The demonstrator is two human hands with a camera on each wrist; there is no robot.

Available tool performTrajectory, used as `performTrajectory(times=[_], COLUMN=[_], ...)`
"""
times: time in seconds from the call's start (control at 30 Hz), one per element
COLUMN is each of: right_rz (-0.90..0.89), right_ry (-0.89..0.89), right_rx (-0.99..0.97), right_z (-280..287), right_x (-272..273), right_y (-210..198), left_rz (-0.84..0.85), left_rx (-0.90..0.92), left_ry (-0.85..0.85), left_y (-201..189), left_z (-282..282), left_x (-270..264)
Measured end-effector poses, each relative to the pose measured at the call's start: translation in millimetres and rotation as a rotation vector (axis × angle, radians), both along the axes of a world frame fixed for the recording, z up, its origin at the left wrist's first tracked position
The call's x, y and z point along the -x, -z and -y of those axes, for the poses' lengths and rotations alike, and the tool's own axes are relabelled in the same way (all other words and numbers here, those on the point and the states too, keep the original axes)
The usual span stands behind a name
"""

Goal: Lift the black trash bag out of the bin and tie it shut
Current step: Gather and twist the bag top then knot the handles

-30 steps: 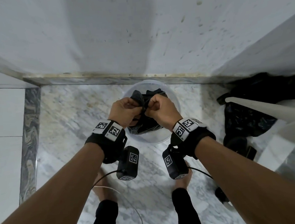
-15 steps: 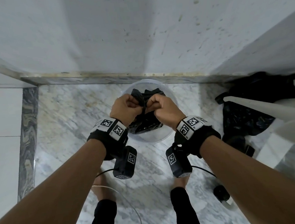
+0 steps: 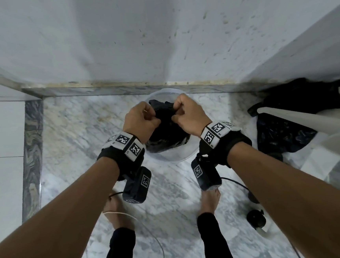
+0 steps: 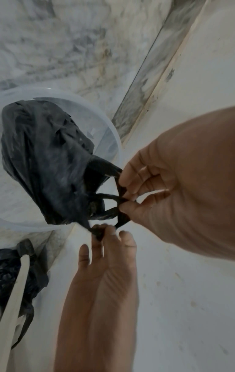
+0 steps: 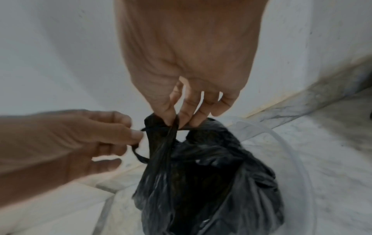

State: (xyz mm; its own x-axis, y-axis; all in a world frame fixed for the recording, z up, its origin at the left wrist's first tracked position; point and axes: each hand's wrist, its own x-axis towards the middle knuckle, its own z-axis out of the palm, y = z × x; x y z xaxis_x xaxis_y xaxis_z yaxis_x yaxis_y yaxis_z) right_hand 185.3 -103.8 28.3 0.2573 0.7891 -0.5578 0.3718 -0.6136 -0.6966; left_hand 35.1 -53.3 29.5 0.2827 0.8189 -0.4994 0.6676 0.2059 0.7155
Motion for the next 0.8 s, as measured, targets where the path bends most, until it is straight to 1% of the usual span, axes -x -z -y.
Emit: performTrajectory(times=[0.07, 0.13, 0.2, 0.27, 0.33, 0.43, 0.5, 0.57, 0.63, 0.67, 0.7, 0.73, 0.8], right_rz=[0.166, 0.330, 0.444, 0.546, 0.632, 0.737, 0.768, 0.769, 0.722, 0.675, 0.617, 0.557, 0.450], right_ry=[-0.093, -0.242, -0.360, -0.452, -0.556, -0.712, -0.776, -0.773, -0.737, -0.717, -0.692, -0.667, -0.570], right_rx=[-0.043, -0.005, 0.042, 0.067, 0.084, 0.090, 0.103, 0.119, 0.113, 0.094, 0.051, -0.008, -0.159], right_z=[2, 4, 7, 13, 19, 26, 30, 37, 44, 46, 47, 47, 45], right_x=[-13, -30, -49, -64, -72, -74, -77, -87, -100, -105, -107, -109, -107], right_y=[3, 8, 17, 27, 38, 53, 58, 59, 58, 56, 53, 49, 36], left_rz=[-0.036, -0.086, -0.190, -0.283, -0.358, -0.442, -0.470, -0.453, -0.399, -0.356, -0.300, -0.230, -0.041], left_rx=[-0.066, -0.111, -0.178, -0.252, -0.297, -0.371, -0.400, -0.403, -0.405, -0.390, -0.341, -0.262, -0.040], left_ry=[0.040, 0.100, 0.194, 0.332, 0.488, 0.662, 0.735, 0.764, 0.750, 0.701, 0.609, 0.479, 0.156], left_y=[0, 2, 7, 15, 24, 35, 39, 40, 40, 41, 41, 39, 33], left_z=[-10, -23, -34, -41, -42, -38, -34, -32, -32, -32, -32, -34, -38], left_x=[6, 14, 24, 32, 37, 41, 43, 51, 62, 67, 70, 71, 68])
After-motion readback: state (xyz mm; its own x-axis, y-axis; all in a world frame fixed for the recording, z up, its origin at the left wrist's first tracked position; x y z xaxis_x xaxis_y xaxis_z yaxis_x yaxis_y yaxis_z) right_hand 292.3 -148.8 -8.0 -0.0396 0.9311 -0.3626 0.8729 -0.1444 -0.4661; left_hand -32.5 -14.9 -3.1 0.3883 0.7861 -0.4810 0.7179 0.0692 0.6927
